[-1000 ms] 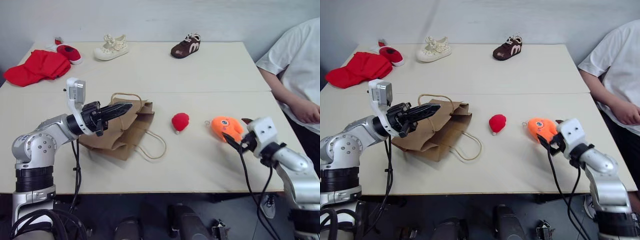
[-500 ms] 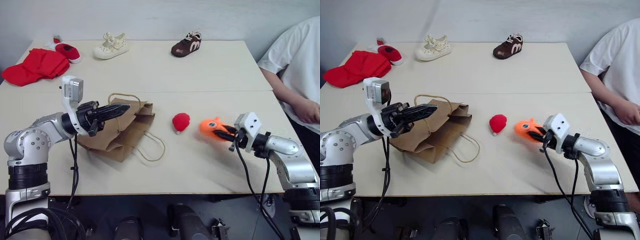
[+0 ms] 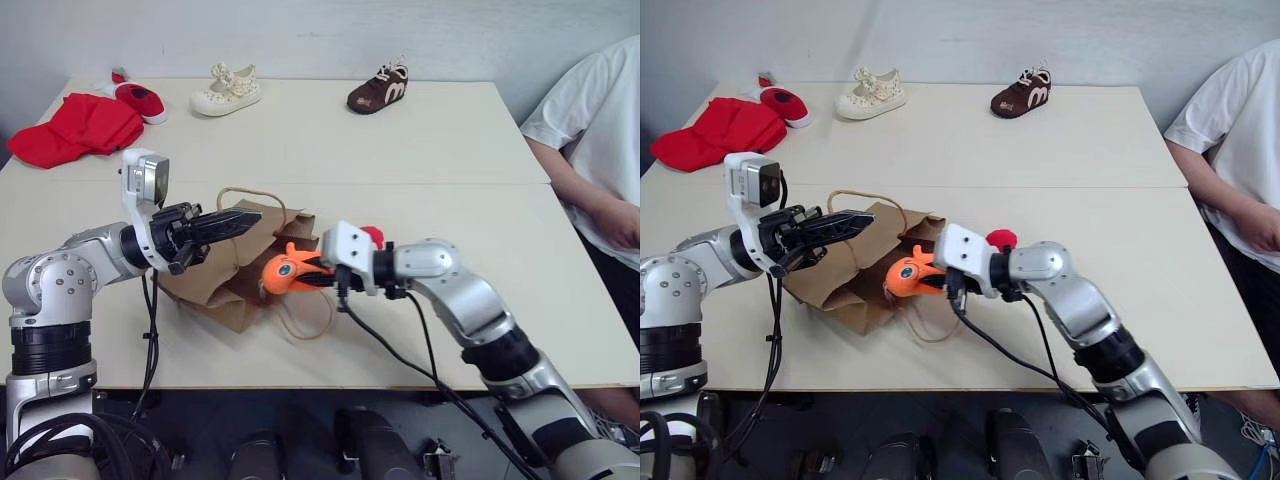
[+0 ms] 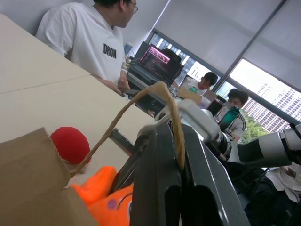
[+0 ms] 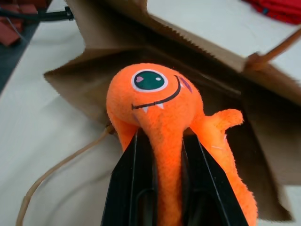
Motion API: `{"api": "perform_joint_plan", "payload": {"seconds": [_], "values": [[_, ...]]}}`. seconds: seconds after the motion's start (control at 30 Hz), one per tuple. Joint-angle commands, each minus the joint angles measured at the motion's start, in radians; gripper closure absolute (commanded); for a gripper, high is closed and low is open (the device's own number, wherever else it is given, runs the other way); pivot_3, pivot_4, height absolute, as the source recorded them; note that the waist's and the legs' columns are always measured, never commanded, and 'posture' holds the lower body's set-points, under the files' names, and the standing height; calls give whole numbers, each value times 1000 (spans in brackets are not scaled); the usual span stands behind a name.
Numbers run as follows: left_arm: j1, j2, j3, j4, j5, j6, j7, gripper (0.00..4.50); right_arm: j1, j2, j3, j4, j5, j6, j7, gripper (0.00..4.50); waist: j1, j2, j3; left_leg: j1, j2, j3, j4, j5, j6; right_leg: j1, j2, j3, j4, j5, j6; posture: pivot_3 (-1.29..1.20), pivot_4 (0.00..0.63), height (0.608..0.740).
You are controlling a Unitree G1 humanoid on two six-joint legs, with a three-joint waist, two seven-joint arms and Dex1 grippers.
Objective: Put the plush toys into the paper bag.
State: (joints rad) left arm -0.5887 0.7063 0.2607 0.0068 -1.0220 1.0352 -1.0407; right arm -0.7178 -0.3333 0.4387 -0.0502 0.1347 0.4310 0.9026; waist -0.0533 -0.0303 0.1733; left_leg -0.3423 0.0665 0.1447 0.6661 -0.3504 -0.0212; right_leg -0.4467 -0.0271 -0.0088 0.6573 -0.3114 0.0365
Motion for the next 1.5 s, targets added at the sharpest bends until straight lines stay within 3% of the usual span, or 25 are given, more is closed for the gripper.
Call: {"api": "perform_joint_plan", "payload": {"seconds": [0.03, 0.3, 0.5, 0.77, 0.9, 0.93, 1.13, 1.27, 1.37, 1.5], "values": [[-13, -6, 8, -36, -26, 1, -10, 4500, -77, 65, 28, 55, -43, 5, -29, 4410, -3, 0, 0, 0, 0, 0, 0, 0, 0, 0, 0, 0, 1, 0, 0, 0, 150, 740], [-14, -32, -2, -48, -43, 16, -7, 4500, -180, 249, 87, 301, -111, -58, -42, 4410, -11, 0, 0, 0, 1, 0, 0, 0, 0, -1, 0, -1, 2, -1, -1, 0, 150, 740], [6, -37, 14, -64, -48, 15, 0, 4500, -134, 350, 29, 473, -84, -162, -45, 4410, -20, 0, 0, -1, 1, -1, 0, 0, 0, -1, 0, -1, 4, -1, -1, 0, 150, 740], [54, -27, 40, -98, -65, 15, 18, 4500, -43, 226, -69, 269, -3, -208, 71, 1604, -23, 0, 0, -3, 0, -4, 0, 0, 0, -1, -1, -4, 4, -1, -1, 0, 150, 740], [65, -26, 46, -104, -80, 24, 25, 4500, 19, 163, -187, 146, 136, -217, 139, 143, -23, 0, 0, -3, 0, -4, 0, 0, 0, -1, -1, -4, 3, -1, -1, 0, 150, 740], [68, -25, 47, -105, -81, 22, 25, 4500, 41, 143, -216, 116, 169, -198, 150, 23, -22, 0, 0, -4, 1, -5, 0, 0, 0, -1, -1, -4, 4, -1, -1, 0, 150, 740], [84, -21, 59, -119, -84, 11, 34, 4500, 264, -75, -403, -44, 296, -136, 195, 23, -3, 0, 0, -4, 0, -5, -1, -1, 0, -1, -1, -4, 2, -1, -1, 0, 150, 740], [93, -23, 81, -132, -87, -1, 53, 4500, 491, -188, -627, -19, 263, -238, 83, 23, 19, -1, 0, -5, 0, -5, -1, -1, 1, -1, -1, -5, -1, -1, 0, 0, 150, 740], [99, -31, 85, -141, -89, -2, 67, 4500, 589, -236, -658, 28, 187, -347, 51, 23, 24, -1, 0, -4, -1, -4, -1, -2, 1, 0, -1, -4, -4, -1, 1, 0, 150, 740], [96, -49, 79, -143, -68, -28, 79, 4500, 569, -240, -633, 42, 160, -366, 7, 23, 11, 0, 0, 2, -1, 1, -2, -2, 0, 1, 1, 1, 0, -2, 1, 0, 150, 740]]}}
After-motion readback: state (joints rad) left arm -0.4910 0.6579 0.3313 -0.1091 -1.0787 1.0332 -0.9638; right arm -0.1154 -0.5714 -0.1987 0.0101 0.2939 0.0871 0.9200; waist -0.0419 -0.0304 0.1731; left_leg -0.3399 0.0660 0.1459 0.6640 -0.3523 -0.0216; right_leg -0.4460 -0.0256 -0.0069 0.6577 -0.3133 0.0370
